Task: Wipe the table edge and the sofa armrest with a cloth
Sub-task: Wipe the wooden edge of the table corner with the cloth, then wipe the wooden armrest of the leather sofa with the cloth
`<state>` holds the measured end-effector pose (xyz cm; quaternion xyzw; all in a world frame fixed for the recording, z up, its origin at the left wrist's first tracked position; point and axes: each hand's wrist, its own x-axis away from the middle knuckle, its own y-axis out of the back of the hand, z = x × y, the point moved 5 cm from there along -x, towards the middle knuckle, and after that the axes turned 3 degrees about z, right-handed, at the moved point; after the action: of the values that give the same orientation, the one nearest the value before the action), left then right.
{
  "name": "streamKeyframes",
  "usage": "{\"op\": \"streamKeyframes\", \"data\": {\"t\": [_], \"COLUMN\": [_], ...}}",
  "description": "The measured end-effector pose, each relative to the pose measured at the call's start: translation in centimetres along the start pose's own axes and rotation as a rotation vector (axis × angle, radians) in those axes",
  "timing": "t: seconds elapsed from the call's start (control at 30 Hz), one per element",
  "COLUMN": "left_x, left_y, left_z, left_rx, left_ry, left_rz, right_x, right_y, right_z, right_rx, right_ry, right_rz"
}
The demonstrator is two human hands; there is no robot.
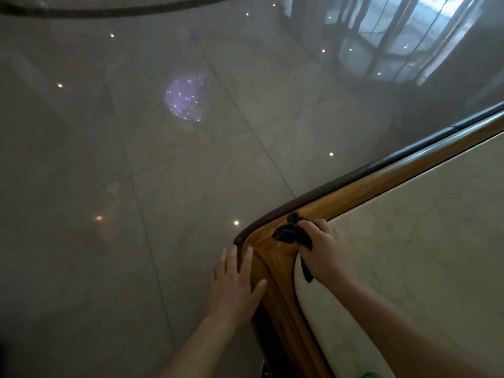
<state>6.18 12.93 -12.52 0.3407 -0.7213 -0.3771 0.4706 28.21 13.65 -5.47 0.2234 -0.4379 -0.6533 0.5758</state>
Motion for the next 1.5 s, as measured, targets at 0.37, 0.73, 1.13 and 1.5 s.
{"op": "streamKeyframes", "data": {"t": [0.37,0.73,1.13,1.5], "left_x": [11.9,25.3,41.1,55.0], "left_y": [13.3,21.3,22.7,21.6], "left_z": [5.5,12.8,25.6,39.1], "left_rx": [-0.088,0.018,0.082,0.133], "left_ry": [0.220,0.467,0.632,0.827], "left_rz": [-0.151,-0.283,-0.324,-0.402], "right_x": [3.8,10.2,21.5,32.2], "right_y": [5.4,4.2,-2.9,-12.9], "right_z": [18.2,33.7,50.6,64.1], "right_rx": [0.051,0.100,0.199,0.210], "right_ry": [0.305,0.562,0.808,0.991], "right_rz": [0.125,0.276,0.390,0.516]}}
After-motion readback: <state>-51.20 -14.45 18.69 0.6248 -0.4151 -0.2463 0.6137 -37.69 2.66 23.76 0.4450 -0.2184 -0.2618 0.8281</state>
